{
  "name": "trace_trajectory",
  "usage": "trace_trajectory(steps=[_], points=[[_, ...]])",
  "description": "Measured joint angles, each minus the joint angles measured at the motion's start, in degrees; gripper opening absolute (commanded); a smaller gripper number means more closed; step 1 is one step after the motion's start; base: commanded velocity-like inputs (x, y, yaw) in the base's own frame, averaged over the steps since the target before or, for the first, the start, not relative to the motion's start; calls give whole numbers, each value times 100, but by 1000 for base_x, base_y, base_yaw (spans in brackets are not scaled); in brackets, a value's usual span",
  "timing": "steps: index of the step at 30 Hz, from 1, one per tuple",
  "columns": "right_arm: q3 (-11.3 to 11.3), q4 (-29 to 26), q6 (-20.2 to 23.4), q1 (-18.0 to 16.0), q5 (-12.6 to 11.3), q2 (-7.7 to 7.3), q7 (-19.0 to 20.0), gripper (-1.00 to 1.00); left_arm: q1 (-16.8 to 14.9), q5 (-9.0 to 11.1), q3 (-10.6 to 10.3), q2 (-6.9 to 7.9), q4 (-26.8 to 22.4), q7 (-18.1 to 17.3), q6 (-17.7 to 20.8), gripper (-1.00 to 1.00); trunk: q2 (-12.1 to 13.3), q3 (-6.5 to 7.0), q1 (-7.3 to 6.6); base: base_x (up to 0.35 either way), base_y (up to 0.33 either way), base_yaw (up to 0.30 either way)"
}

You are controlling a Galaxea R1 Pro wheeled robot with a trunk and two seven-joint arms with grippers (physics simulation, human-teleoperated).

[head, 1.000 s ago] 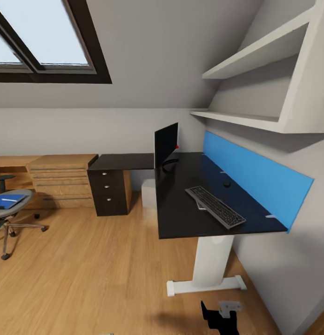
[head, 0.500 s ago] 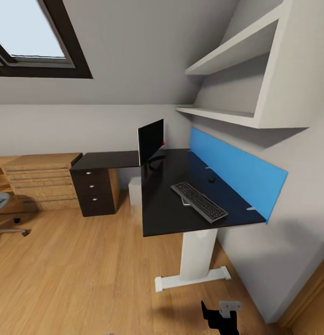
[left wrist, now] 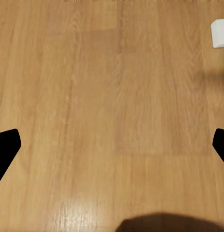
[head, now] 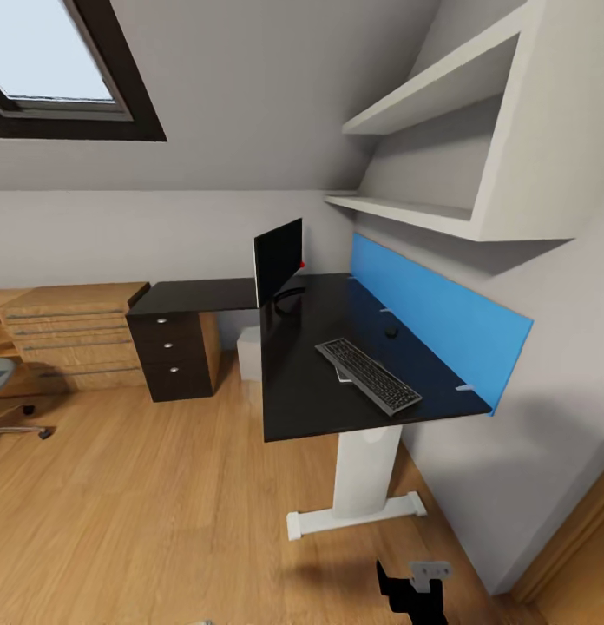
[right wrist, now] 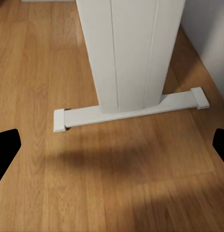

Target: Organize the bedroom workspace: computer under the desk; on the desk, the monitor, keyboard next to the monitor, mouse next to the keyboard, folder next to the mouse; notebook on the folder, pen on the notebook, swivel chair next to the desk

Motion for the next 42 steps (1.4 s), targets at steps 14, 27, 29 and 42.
trace_trajectory(steps=[14,27,29,42], points=[[1,5,-39,4,2,-125,-19,100,1,25,15,13,-54,-28,-1807,100,562,238,-308,0,0,0],[-43,-1732,232,-37,-13,-500,-732,100,-3,17,255,-3,-3215,205,1818,100,1083,473,-594,0,0,0],[-44,-3001,1830,-50,-5,-785,-983,100,-112,17,456,-200,-3961,258,2625,100,1164,509,-638,0,0,0],[-73,-3615,4891,-1330,-30,-1034,-1031,100,-688,20,1127,-541,-4083,223,3010,100,1527,670,-836,0,0,0]])
